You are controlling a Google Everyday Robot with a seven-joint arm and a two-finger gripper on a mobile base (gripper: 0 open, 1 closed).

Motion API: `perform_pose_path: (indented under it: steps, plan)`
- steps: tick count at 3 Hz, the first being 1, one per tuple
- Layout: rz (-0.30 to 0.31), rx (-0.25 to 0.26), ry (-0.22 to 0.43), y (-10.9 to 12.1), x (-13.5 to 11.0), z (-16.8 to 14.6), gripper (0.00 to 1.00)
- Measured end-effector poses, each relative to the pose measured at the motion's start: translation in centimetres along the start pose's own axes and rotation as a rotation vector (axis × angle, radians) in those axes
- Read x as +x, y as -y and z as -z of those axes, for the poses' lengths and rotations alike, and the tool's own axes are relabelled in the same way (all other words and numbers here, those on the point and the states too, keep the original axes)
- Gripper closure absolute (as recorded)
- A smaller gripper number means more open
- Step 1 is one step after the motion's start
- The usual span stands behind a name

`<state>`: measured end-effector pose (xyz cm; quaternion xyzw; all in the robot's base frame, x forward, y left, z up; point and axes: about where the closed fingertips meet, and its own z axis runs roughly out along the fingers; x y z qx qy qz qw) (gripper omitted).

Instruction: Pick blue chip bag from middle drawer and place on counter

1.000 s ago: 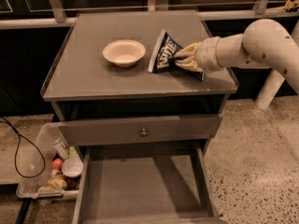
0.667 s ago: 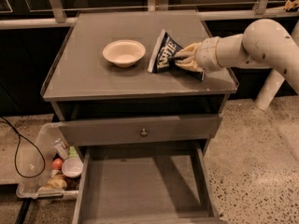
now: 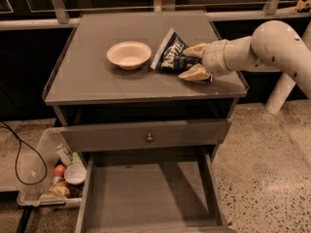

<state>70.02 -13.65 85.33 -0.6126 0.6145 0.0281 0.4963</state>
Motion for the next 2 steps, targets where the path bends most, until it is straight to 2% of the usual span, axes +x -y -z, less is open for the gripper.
perform_pose_path:
  steps: [1,2]
  plan:
    - [0.0,0.0,0.0,0.0,0.0,-0.01,0.0]
    - [0.0,0.0,0.0,0.0,0.0,-0.01,0.0]
